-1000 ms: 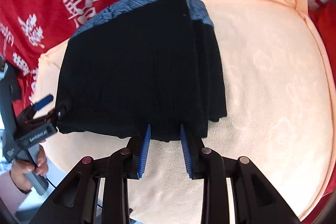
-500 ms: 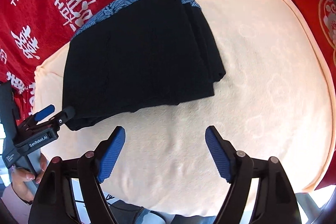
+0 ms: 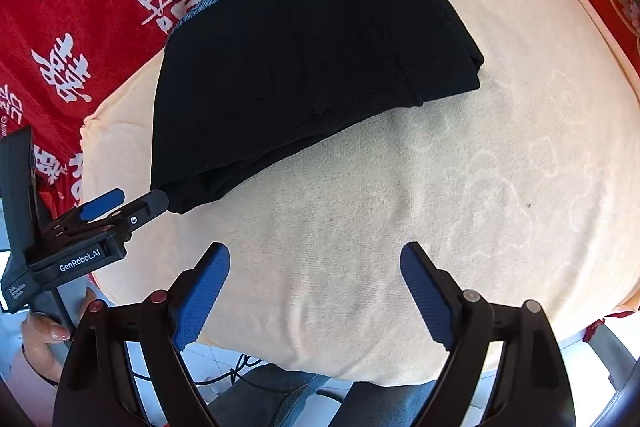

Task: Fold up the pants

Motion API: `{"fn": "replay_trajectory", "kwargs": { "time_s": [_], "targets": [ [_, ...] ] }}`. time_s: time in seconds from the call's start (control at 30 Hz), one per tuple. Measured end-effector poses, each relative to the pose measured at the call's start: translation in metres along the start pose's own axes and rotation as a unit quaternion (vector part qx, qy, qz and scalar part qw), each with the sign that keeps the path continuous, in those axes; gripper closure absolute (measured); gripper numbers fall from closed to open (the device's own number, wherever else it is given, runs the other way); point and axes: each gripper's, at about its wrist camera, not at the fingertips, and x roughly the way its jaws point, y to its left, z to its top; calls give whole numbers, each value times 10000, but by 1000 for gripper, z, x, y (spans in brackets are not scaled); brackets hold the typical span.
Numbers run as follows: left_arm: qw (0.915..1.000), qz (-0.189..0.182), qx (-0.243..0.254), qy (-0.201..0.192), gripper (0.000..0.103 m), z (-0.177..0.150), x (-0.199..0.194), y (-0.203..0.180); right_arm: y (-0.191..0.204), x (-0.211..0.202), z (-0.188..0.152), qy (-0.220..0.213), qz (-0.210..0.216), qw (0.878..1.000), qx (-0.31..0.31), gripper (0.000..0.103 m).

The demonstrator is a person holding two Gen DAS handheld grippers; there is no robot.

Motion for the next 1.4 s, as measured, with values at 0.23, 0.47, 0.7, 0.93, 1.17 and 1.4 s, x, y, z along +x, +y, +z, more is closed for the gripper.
{"fn": "replay_trajectory", "kwargs": {
  "time_s": [0.23, 0.47, 0.7, 0.93, 1.17, 1.4],
  "targets": [
    [9998, 71, -162, 135, 1, 8, 8, -2, -14, 1, 5, 106, 91, 9999, 14, 13],
    [9992, 119, -382, 90, 1, 22, 0, -5, -26, -20, 34, 33, 221, 9996, -165, 13],
    [9979, 136, -628, 28, 1, 48, 0, 0, -51, -26, 72, -11, 255, 9993, -279, 13],
    [9945, -154, -1031, 24, 1, 68, 6, 7, -71, -21, 98, 88, 166, 9996, -231, 13],
    [9936, -27, -1106, 244, 1, 81, 19, 0, -83, -20, 114, 66, 161, 9998, -120, 13],
    [9932, -6, -1130, 298, 1, 84, 26, -4, -92, -14, 118, 164, 227, 9996, -89, 13]
  ]
}}
